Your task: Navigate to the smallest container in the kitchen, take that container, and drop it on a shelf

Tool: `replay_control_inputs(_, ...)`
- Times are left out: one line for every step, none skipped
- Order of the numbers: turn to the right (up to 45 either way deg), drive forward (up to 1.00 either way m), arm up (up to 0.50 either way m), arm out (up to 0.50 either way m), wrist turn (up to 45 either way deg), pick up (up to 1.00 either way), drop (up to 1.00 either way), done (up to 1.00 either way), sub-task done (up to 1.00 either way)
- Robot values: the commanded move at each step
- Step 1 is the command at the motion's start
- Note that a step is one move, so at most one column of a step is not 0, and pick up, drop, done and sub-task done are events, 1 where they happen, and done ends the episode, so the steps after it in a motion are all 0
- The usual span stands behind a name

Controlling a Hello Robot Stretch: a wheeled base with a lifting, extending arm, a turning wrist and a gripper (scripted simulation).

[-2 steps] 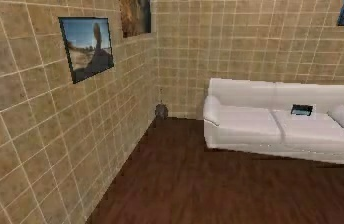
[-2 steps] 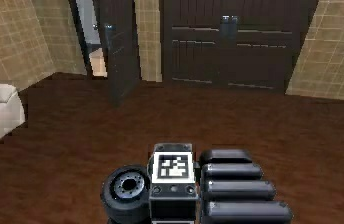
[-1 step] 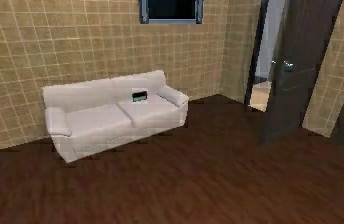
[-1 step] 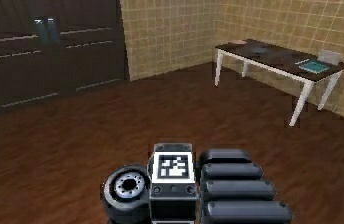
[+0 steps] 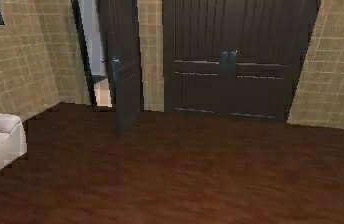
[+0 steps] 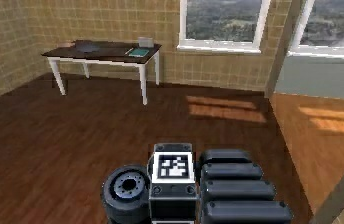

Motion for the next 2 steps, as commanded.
replay_control_inputs(24.0, 0.00, 0.00, 0.00, 0.0, 0.00, 0.00, 0.00, 0.00)
replay_control_inputs(45.0, 0.00, 0.00, 0.00, 0.0, 0.00, 0.00, 0.00, 0.00)
